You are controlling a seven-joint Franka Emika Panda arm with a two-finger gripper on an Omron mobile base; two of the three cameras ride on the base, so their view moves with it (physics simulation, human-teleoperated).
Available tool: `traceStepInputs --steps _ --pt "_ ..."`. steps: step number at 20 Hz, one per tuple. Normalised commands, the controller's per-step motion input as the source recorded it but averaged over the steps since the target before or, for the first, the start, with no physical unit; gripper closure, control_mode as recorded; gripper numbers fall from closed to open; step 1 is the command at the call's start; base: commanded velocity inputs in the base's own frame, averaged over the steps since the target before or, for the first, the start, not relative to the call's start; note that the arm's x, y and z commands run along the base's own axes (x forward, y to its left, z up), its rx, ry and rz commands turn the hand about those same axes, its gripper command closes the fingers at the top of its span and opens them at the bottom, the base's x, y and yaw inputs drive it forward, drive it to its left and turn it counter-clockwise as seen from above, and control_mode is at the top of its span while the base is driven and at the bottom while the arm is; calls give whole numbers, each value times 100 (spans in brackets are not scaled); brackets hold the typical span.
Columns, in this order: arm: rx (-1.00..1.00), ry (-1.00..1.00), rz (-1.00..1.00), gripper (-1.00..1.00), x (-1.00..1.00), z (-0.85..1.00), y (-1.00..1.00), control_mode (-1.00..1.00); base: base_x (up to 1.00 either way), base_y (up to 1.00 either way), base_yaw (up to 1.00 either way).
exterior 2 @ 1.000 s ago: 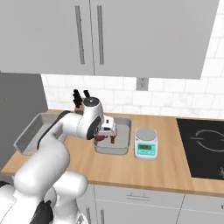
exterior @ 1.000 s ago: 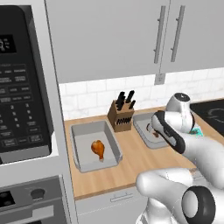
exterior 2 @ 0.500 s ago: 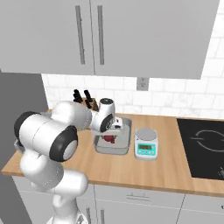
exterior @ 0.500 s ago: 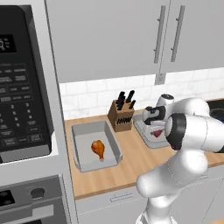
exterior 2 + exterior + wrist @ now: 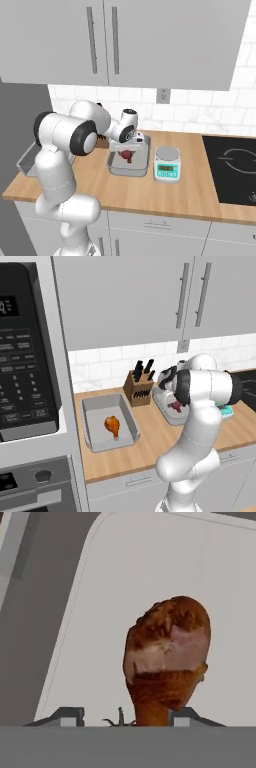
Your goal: Place one tomato and one chicken drumstick in each tupperware on the nearby counter, to pack two identical lunches.
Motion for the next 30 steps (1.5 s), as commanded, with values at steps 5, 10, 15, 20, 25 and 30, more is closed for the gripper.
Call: traceStepInputs --steps 5,10,15,20,25,30 --pt "0 -12 11 -100 -63 -19 0 -100 0 0 0" --pt "1 -12 7 -100 -78 3 0 -100 0 0 0" --pt "5 -3 2 -100 -65 44 7 -100 0 0 0" --pt "7 0 0 -100 -53 76 37 -100 0 0 0" --pt "9 0 -7 -100 -89 35 38 -100 0 0 0" --pt "6 -1 -16 -100 -100 23 32 -100 0 0 0"
